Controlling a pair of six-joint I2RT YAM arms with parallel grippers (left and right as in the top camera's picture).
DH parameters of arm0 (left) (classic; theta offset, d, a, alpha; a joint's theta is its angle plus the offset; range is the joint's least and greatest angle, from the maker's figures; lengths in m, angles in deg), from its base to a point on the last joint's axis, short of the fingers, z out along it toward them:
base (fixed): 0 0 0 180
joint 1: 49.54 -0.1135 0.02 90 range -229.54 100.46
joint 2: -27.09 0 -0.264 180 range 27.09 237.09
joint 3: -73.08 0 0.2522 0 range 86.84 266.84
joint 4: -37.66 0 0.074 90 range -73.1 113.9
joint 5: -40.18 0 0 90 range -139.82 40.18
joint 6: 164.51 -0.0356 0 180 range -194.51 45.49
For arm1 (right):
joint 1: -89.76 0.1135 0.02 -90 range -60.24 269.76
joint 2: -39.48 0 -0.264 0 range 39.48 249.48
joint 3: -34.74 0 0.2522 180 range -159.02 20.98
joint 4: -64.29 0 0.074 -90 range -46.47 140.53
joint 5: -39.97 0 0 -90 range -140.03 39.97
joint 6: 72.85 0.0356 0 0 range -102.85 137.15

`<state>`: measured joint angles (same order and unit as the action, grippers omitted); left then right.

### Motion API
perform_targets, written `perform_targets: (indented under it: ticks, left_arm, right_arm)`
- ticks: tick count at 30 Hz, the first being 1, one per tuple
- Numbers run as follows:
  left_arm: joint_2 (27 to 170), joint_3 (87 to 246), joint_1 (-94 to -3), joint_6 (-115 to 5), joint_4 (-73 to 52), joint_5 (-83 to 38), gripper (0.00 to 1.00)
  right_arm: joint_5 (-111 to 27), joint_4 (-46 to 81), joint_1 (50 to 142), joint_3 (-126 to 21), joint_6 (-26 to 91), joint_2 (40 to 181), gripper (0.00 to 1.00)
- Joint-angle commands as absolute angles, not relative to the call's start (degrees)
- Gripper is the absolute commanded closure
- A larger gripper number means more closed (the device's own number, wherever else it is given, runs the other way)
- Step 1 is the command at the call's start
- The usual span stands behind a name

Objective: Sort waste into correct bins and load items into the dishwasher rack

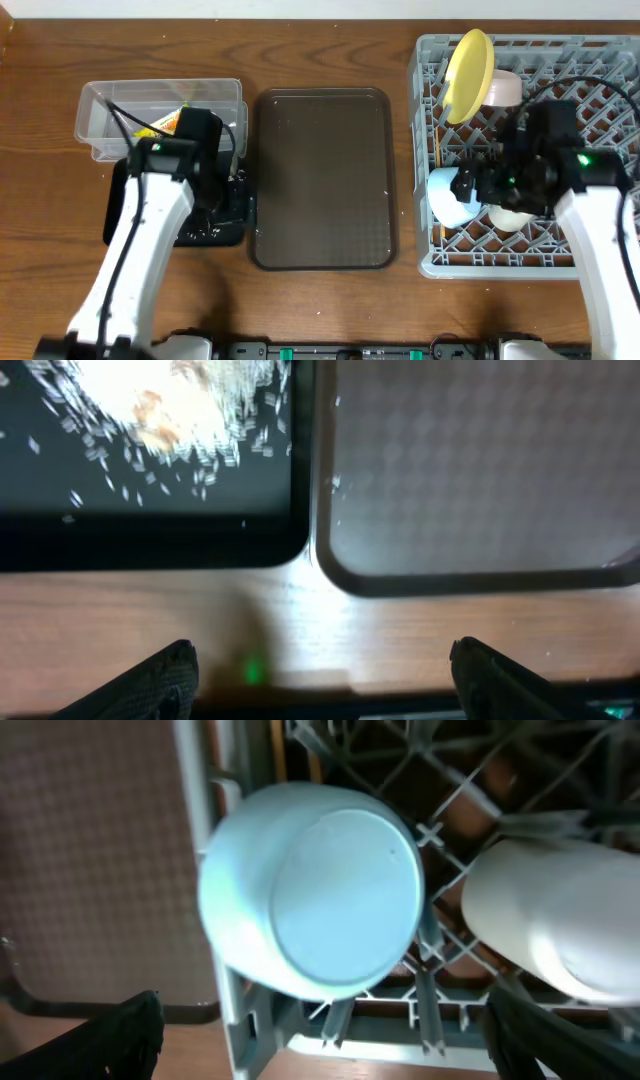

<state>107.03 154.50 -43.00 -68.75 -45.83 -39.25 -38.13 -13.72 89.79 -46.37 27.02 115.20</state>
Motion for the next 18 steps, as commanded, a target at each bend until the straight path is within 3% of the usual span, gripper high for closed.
perform_targets:
  ticks: [1,2,3,12,18]
  left_arm:
    - [99.49,152.33,-43.02,-69.56,-43.62,-39.95,0.16]
    - [96.91,151.07,-43.02,-69.56,-42.27,-40.52,0.16]
    - [94.22,149.60,-43.02,-69.56,-40.80,-41.24,0.10]
    - [67.51,133.82,-43.04,-69.54,-30.84,-41.67,0.08]
    - [59.80,132.05,-43.02,-69.56,-30.86,-41.48,0.08]
  right_arm:
    - [-40.25,-12.65,89.86,-44.41,26.38,107.95,0.01]
    - [-41.11,-11.82,90.05,-43.29,26.51,105.87,0.01]
    - [-42.11,-10.75,90.34,-41.91,26.51,103.57,0.01]
    - [-45.72,1.49,92.20,-24.19,26.73,78.26,0.01]
    - [-45.52,-0.32,92.20,-20.17,26.73,70.13,0.01]
